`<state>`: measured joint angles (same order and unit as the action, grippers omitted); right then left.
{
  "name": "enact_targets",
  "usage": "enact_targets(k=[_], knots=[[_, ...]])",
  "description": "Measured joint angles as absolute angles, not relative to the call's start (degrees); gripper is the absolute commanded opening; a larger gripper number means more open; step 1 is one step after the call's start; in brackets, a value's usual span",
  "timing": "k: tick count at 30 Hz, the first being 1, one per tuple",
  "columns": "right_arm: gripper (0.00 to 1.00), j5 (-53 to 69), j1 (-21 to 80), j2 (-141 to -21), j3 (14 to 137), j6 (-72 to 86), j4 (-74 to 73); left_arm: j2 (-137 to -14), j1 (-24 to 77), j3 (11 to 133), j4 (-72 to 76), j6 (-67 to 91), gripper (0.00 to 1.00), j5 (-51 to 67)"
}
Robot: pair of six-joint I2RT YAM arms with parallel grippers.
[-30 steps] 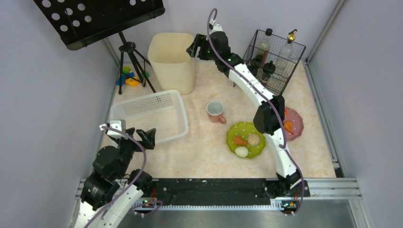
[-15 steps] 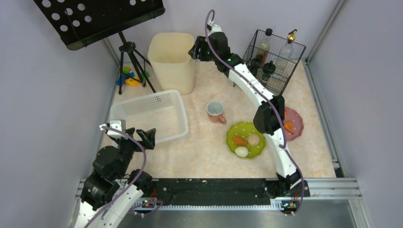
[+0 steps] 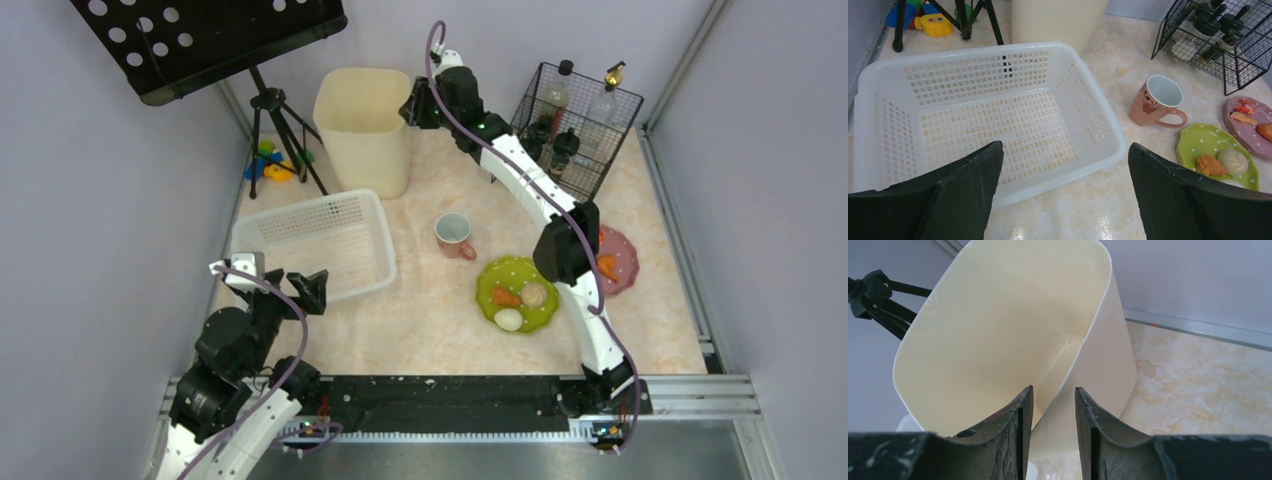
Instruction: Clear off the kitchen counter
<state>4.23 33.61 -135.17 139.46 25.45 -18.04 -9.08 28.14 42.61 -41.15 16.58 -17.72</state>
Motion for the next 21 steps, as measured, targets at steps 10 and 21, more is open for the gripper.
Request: enact_targets(k=[10, 21], knots=[[0.34, 2.70, 33.58, -132.55, 137.51, 21.80, -22.33, -9.08, 28.14, 42.61, -41.15, 16.58, 0.99, -17.72], [0.07, 2.42, 33.36, -130.87, 137.21, 19.38, -27.24, -9.08, 28.14, 42.61, -41.15, 16.58, 0.99, -17.72]])
